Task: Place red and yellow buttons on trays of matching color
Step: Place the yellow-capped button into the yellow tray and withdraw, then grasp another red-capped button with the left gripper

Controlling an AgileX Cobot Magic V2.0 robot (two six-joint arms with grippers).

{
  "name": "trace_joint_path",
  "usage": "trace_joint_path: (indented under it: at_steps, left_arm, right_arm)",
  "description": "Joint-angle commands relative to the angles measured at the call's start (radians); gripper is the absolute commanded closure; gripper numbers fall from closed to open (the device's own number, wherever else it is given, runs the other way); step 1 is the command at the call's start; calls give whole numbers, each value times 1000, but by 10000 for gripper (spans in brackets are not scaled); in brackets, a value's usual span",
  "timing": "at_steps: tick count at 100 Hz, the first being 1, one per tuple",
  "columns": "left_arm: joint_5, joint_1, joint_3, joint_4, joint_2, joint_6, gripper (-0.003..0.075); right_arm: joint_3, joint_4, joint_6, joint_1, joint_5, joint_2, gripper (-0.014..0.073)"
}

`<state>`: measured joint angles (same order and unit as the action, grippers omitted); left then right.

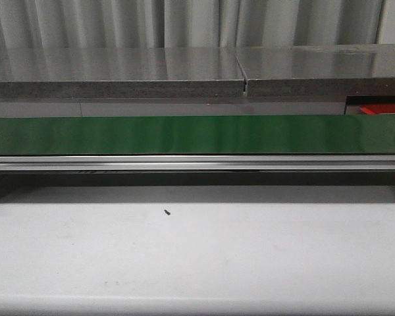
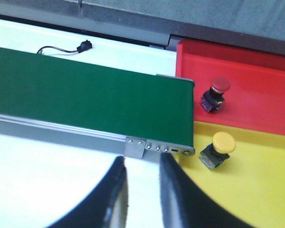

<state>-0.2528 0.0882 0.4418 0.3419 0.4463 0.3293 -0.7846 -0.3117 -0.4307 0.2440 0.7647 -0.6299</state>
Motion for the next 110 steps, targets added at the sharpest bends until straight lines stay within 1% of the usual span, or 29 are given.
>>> trace_joint_path:
  at_steps: [1,4,5,9,48,57,62,69,74,76,81,83,86,91,95,110]
  left_arm:
    - [79,8,29,16,2,-5,739]
    - [79,8,29,16,2,-5,739]
    - [79,8,29,16,2,-5,739]
    - [79,8,29,16,2,-5,739]
    - [75,8,29,16,2,-5,738]
    - [73,8,29,16,2,-5,723]
    - [73,8,29,16,2,-5,687]
    - [73,8,29,16,2,-5,598]
    - [73,8,29,16,2,-5,496]
    - [73,8,29,16,2,-5,466]
    - [73,8,29,16,2,-5,337]
    - [73,8,29,16,2,-5,304]
    - [73,8,29,16,2,-5,229]
    - [72,8,29,16,2,-5,155]
    - [62,8,31,16,4,-13,132]
    - [-20,-19,93,16,63,-46,134]
  right_arm:
    - [28,-6,-9,-4,-86,44,608]
    - [39,-6,-9,-4,-86,53,665]
    - [42,-6,-9,-4,-86,55,670]
    - [54,-7,-9,-4,-86,61,658]
    - [62,-10,-9,-4,-48,62,662]
    - [62,-10,-9,-4,-48,62,662]
    - [62,-10,-9,-4,-48,62,662]
    - [62,-10,-9,-4,-48,62,662]
    - [62,-10,-9,-4,-48,62,662]
    - [62,-10,-9,-4,-48,62,662]
    - [62,-10,-9,-4,-48,62,662]
    - [62,-10,-9,-4,-48,62,662]
    - [62,-10,-9,-4,-48,62,662]
    - [62,-10,-9,-4,-48,62,662]
    - [62,-10,-9,-4,-48,62,662]
    - [62,-10,-9,-4,-48,62,662]
